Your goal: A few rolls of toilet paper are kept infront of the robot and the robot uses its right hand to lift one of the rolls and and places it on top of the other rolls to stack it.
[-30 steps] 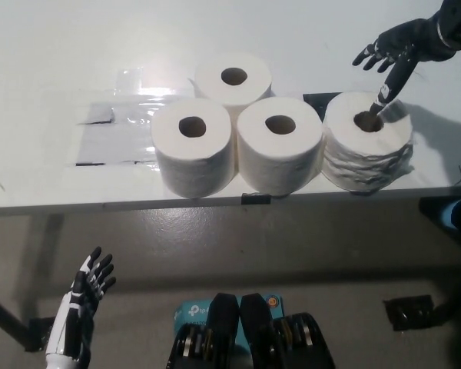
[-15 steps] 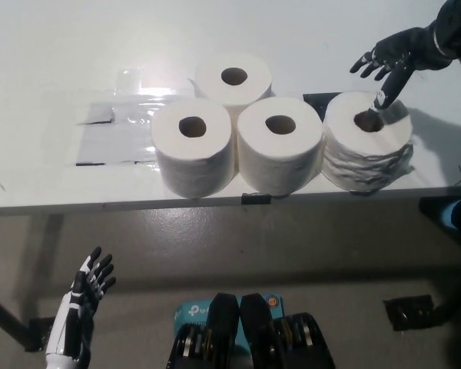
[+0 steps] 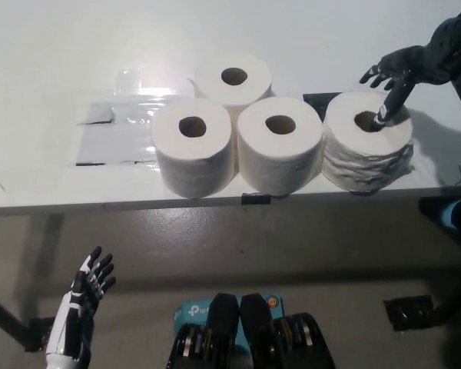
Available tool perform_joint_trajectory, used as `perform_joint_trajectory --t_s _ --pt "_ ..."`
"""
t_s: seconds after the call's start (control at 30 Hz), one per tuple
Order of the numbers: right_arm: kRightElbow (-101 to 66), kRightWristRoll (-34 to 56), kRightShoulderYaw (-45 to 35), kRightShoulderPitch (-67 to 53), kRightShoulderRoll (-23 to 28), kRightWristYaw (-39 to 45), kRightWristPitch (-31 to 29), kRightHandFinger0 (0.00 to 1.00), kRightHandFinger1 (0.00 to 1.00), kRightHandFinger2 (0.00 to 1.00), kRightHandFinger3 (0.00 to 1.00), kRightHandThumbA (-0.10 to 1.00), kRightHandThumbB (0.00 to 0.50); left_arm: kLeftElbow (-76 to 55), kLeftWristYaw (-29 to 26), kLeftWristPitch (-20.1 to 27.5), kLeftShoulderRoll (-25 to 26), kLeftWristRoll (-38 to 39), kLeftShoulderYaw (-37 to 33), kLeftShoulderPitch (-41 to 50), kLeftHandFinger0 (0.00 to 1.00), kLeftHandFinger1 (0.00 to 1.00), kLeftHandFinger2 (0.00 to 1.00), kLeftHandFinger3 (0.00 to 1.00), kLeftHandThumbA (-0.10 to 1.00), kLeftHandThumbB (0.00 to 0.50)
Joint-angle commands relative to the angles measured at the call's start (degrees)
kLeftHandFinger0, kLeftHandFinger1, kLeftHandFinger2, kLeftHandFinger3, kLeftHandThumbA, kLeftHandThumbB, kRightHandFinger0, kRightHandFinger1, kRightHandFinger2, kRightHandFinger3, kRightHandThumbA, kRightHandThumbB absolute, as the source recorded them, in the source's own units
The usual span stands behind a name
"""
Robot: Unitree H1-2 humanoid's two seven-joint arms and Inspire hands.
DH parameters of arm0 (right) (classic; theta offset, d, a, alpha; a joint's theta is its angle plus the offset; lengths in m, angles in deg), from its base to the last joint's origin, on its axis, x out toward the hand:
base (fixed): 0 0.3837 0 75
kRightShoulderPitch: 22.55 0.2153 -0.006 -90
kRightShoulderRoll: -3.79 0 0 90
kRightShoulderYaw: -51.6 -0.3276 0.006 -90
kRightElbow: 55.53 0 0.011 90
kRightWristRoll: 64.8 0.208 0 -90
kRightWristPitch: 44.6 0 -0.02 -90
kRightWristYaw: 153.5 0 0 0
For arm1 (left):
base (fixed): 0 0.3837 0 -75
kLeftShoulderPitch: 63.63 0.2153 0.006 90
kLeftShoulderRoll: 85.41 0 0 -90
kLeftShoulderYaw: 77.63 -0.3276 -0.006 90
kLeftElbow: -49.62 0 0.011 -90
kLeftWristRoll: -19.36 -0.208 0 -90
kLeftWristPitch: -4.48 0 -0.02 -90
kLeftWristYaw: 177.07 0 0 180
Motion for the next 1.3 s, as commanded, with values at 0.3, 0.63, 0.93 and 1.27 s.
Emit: perform_joint_trajectory --t_s 0.3,0.63,0.93,1.27 --pt "2.8 -0.9 -0.4 0.0 -3.8 -4.8 -0.2 1.00 1.00 1.00 1.00 0.80 0.357 -2.1 0.6 2.8 -0.1 0.4 -0.2 1.3 1.00 1.00 1.00 1.00 1.00 0.089" --pt "3.9 -2.8 0.2 -2.4 -6.8 -8.0 0.6 1.00 1.00 1.00 1.00 0.74 0.403 -2.2 0.5 2.3 -0.3 0.1 -0.3 0.6 1.00 1.00 1.00 1.00 1.00 0.103" --pt "3.4 -5.9 3.6 -5.4 -5.9 -12.9 -1.5 0.00 0.00 0.05 0.28 0.78 0.043 -2.0 0.7 2.4 0.1 0.1 -0.2 -0.4 1.00 1.00 1.00 1.00 1.00 0.113" --pt "3.1 8.7 -14.2 -11.4 -0.1 -17.6 0.4 0.00 0.28 0.67 0.49 0.87 0.000 -2.2 0.6 2.3 0.3 0.4 0.5 -0.8 1.00 1.00 1.00 1.00 1.00 0.118"
